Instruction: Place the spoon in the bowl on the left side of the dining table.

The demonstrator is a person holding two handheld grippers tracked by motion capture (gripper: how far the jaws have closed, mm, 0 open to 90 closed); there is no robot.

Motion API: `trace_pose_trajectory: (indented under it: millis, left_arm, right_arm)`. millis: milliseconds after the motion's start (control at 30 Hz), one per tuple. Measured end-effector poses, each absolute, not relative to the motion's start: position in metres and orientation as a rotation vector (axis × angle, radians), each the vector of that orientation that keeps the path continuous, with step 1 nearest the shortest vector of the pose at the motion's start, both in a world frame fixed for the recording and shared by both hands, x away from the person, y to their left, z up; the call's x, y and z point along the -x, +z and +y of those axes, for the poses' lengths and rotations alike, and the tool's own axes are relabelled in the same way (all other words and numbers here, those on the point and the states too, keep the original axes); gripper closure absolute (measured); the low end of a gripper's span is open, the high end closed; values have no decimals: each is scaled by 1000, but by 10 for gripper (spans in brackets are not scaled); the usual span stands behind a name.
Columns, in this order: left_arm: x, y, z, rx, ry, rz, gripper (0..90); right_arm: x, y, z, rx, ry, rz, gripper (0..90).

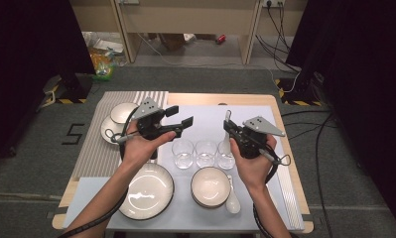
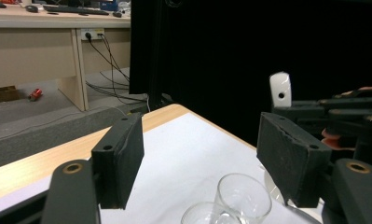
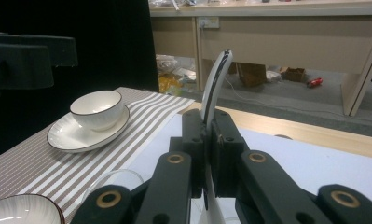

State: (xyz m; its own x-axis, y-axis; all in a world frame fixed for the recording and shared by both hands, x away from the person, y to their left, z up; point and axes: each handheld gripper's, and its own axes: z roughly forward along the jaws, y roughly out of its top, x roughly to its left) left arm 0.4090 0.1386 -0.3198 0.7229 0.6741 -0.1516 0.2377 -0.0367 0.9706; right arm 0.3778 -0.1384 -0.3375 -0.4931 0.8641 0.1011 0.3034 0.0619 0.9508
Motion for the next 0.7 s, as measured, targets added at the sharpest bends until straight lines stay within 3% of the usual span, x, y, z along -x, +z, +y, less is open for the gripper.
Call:
trace_pose_trajectory:
  millis: [700]
  left_arm:
    - [-426, -303, 113, -1635, 385, 739, 322]
  right_arm:
    - [-385, -333, -122, -1118, 1459, 1850, 862]
